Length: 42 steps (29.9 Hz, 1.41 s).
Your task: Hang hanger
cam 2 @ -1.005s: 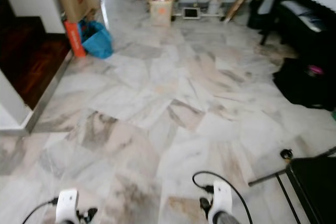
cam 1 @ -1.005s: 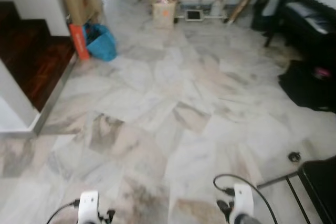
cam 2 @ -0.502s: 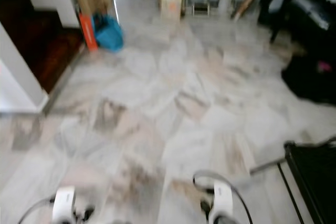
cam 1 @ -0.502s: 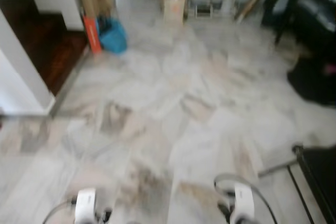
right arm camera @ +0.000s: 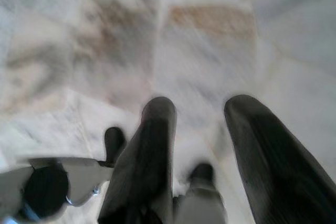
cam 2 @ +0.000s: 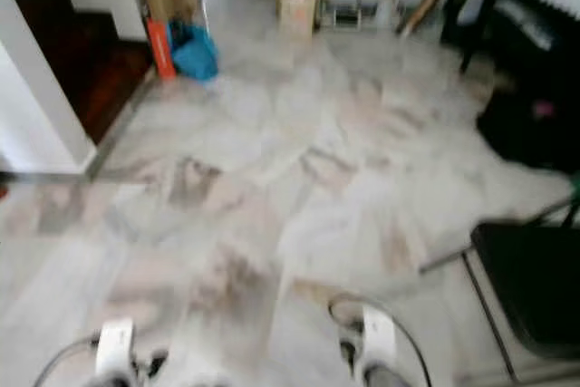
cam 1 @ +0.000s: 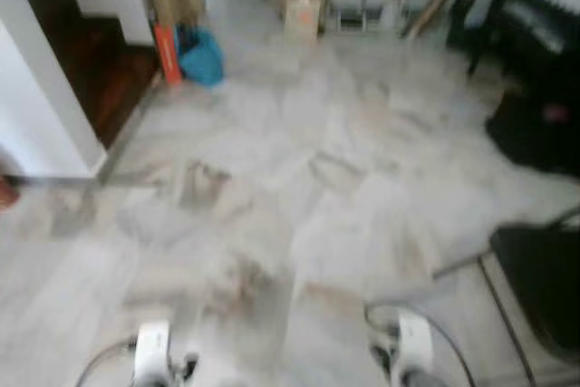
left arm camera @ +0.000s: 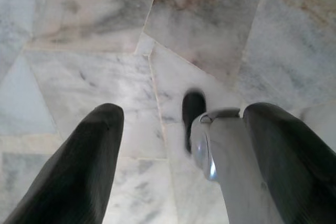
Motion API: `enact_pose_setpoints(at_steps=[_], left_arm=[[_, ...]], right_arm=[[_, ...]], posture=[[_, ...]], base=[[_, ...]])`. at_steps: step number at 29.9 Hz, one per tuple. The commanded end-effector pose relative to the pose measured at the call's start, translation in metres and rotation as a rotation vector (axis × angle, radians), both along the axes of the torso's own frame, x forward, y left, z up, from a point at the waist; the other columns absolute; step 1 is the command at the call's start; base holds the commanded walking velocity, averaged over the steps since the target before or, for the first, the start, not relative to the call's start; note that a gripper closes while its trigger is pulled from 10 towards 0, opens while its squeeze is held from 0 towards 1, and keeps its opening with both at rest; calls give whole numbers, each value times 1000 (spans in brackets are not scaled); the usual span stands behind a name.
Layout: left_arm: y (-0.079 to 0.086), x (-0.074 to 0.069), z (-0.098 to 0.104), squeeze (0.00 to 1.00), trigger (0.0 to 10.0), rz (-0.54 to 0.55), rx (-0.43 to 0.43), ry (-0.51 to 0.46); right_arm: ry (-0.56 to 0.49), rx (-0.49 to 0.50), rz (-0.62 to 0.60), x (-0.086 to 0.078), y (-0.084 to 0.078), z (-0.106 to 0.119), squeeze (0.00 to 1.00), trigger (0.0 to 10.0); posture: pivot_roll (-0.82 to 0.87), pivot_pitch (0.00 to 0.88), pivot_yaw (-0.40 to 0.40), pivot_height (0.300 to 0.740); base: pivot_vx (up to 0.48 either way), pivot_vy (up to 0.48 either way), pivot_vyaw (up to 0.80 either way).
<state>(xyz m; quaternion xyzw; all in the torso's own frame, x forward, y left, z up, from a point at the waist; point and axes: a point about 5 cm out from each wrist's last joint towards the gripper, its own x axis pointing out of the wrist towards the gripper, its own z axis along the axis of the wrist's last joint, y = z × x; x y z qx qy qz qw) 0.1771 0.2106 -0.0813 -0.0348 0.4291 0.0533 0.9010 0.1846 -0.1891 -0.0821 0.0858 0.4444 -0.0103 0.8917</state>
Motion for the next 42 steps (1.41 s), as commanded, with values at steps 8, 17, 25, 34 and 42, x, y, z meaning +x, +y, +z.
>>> enact_pose_setpoints(at_steps=[8,17,25,34,42], left_arm=[[3,6,4,0,10000,-3,11,-15],[2,7,4,0,10000,-7,7,-16],[3,6,4,0,10000,-10,5,-16],[2,7,4,0,10000,-20,4,-17],[-1,8,4,0,10000,-36,-2,-17]], right_arm=[[-29,15,-4,7,4,3,0,10000],[-40,25,-7,8,5,4,0,10000],[-45,27,-17,10,4,5,0,10000],[-35,27,-20,7,2,4,0,10000],[-38,30,-21,8,2,4,0,10000]], posture=[[8,0,-21,740],[8,0,-20,740],[4,0,-19,740],[5,0,-16,740],[3,0,-17,740]], base=[[-341,0,0],[-337,0,0],[-340,0,0],[-340,0,0],[-339,0,0]])
